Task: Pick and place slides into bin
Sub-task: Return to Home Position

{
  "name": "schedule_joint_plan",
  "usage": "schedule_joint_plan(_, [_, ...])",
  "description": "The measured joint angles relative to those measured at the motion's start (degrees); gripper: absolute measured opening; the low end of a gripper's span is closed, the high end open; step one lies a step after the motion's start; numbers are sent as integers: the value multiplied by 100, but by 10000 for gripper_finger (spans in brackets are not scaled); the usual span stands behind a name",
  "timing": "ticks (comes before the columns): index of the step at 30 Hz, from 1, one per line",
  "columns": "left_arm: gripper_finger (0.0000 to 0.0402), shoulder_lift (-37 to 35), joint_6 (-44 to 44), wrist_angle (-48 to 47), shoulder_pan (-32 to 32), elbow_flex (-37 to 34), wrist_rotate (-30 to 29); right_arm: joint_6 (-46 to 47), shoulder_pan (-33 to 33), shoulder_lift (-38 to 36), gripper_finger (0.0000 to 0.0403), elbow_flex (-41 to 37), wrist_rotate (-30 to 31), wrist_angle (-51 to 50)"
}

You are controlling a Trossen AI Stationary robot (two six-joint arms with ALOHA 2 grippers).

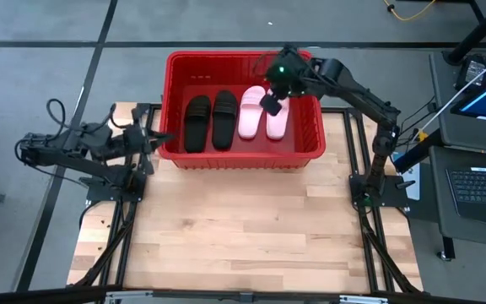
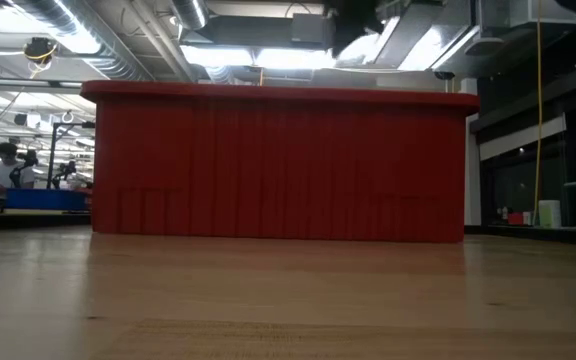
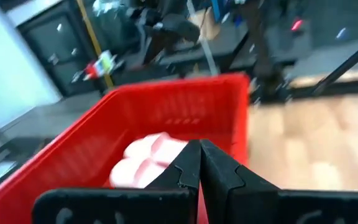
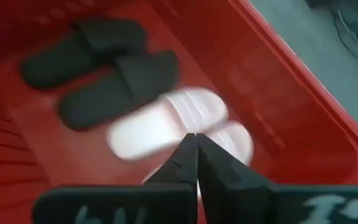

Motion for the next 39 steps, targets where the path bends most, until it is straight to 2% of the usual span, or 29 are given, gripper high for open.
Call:
schedule_joint_plan(5, [2,-674,22,1254,0,-1163,535,-120,742,3,4,-71,-8,747])
schedule_joint_plan(10, [2,-1120,-115,2012,0,-2035,903,-61,1351,15,4,-408,-315,1593])
schedule_joint_plan(16, [2,-1678,3,2912,-2,-2798,1532,-7,1732,24,3,-1558,-856,3379])
schedule_joint_plan(22, [3,-2484,-269,3109,-2,-3358,1535,2,1844,11,2,-2074,-940,3929])
schedule_joint_plan(27, [2,-2999,-361,3107,0,-3643,1563,-96,1870,3,2,-2096,-1511,4318])
schedule_joint_plan(32, [2,-3042,-300,3012,0,-3803,1472,-114,1877,-3,3,-2235,-1491,4521])
schedule_joint_plan(39, [2,-3062,-262,3843,0,-4300,1480,155,1948,-466,4,-3483,-1538,5741])
